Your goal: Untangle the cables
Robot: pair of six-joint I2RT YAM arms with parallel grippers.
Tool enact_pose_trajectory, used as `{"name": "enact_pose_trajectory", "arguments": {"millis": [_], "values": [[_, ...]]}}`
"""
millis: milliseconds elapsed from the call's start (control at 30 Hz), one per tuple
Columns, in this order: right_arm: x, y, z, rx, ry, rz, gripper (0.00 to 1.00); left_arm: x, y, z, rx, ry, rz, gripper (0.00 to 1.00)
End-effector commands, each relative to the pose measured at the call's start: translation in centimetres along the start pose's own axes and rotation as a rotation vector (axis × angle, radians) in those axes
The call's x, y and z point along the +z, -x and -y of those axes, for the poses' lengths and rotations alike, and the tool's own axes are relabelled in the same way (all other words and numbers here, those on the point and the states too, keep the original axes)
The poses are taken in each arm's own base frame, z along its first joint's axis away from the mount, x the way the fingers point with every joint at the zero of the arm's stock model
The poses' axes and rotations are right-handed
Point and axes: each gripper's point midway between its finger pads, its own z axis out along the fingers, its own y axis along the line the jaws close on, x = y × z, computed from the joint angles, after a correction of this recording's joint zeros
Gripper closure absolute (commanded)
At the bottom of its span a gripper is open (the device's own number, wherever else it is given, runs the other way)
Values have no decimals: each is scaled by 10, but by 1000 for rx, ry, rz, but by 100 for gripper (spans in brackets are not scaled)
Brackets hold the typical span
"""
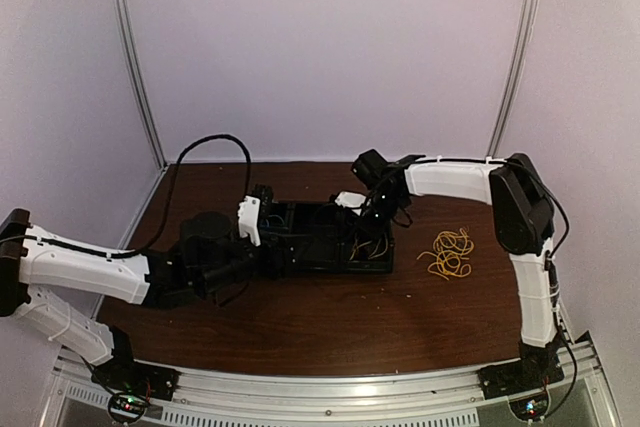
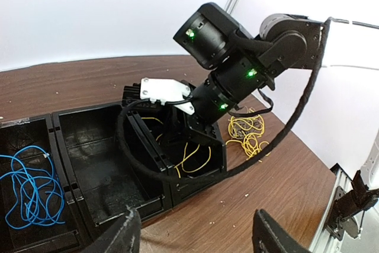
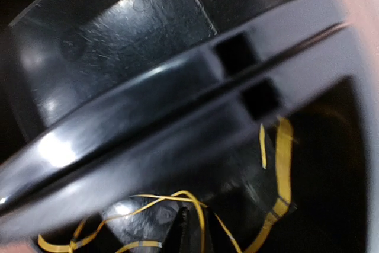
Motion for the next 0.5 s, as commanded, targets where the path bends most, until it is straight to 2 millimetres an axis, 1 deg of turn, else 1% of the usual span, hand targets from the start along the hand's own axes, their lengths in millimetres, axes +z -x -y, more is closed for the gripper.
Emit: {"name": "enact_pose_trajectory", "arguments": {"millis": [0,200,400,467], "values": [[-49,16,6,1,-58,66,88,-6,19,2,15,-1,58,34],[-67,11,6,-12,-71,46,76,-6,26,3,36,6,68,34],[-75,10,5,-13,-68,50,66,1,28,10,53,0,53,34],[-81,12,3,-11,-60,67,63,2,30,11,52,-5,53,34]]}}
